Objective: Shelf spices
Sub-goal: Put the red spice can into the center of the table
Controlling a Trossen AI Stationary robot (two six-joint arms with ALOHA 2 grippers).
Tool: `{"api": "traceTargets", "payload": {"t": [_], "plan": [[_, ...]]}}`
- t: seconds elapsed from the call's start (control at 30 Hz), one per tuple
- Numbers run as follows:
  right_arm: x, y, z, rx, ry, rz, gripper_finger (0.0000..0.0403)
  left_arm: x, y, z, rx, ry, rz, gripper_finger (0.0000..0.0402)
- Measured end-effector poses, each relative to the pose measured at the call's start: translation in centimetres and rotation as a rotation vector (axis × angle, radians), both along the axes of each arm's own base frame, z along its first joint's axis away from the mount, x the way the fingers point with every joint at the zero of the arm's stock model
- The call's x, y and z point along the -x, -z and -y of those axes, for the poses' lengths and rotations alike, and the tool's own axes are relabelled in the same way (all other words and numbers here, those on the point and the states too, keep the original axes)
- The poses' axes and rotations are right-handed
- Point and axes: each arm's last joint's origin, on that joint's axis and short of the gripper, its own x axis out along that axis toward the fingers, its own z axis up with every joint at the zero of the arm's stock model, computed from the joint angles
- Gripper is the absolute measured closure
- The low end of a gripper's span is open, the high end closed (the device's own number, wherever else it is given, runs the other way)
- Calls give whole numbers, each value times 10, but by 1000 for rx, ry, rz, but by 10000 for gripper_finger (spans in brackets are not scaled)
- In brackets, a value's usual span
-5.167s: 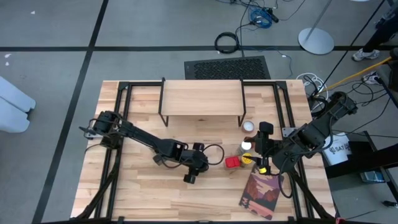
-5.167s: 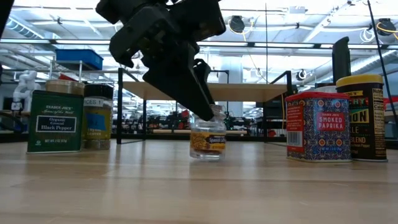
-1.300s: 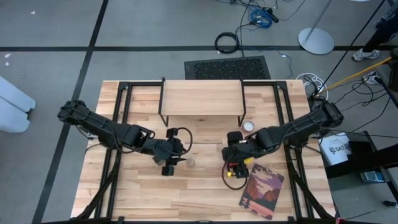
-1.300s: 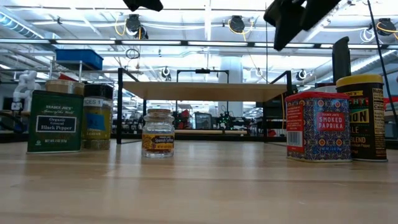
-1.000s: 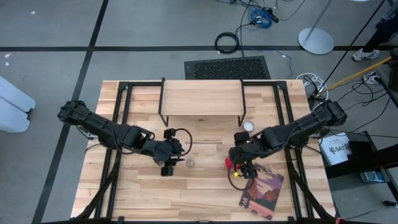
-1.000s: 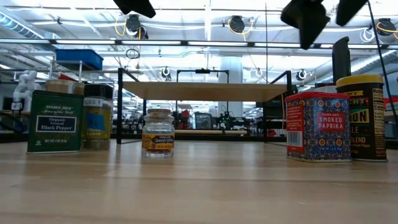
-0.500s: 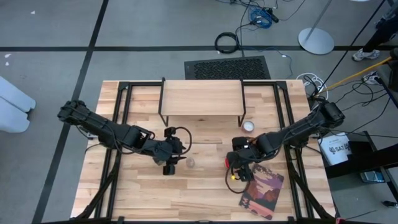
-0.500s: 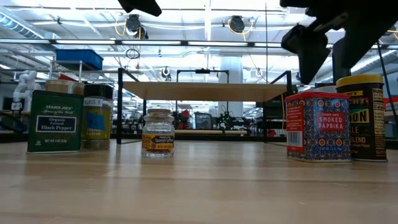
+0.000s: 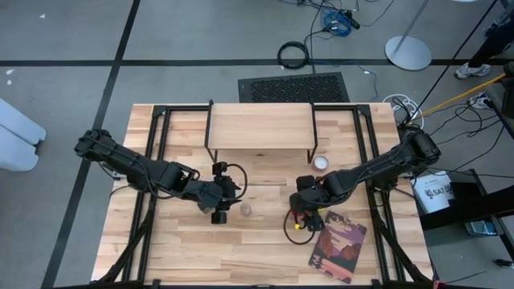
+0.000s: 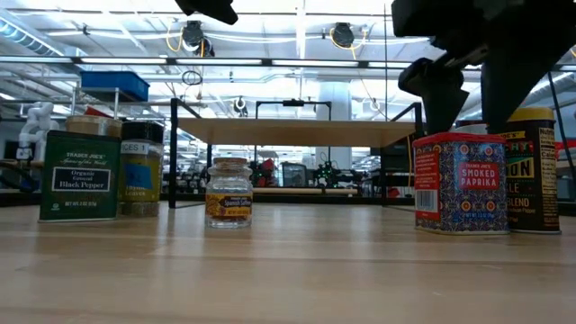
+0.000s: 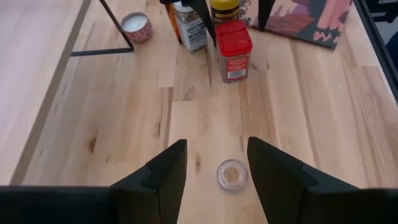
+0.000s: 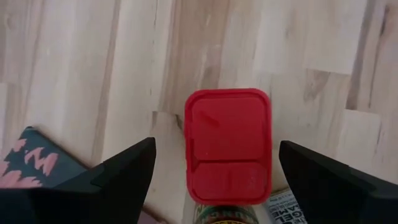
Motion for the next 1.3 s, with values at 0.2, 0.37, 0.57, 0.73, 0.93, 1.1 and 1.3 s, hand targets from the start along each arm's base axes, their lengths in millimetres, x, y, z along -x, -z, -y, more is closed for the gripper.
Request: {"api": "traceTargets", "payload": {"t": [0.2,0.37,0.57,0.73,0.93,1.1,1.3], "plan": [[-5,11,-2,18,-26,-28,73,0,0,0,3,-1,4,223],[-9,22,-3,31,-47,-67,73,0,0,0,3,-1,4,223],[-12,31,-2,41,-48,-96,84,0,0,0,3,-1,5,223],[-12,31,-2,42,-46,-99,117,0,0,0,3,-1,5,223],[-12,31,-2,42,-44,-100,156,0,0,0,4,-1,6,223],[-12,31,-2,42,-43,-99,185,0,0,0,4,-1,5,223],[-13,31,-2,40,-39,-81,193,0,0,0,4,-1,5,223]]}}
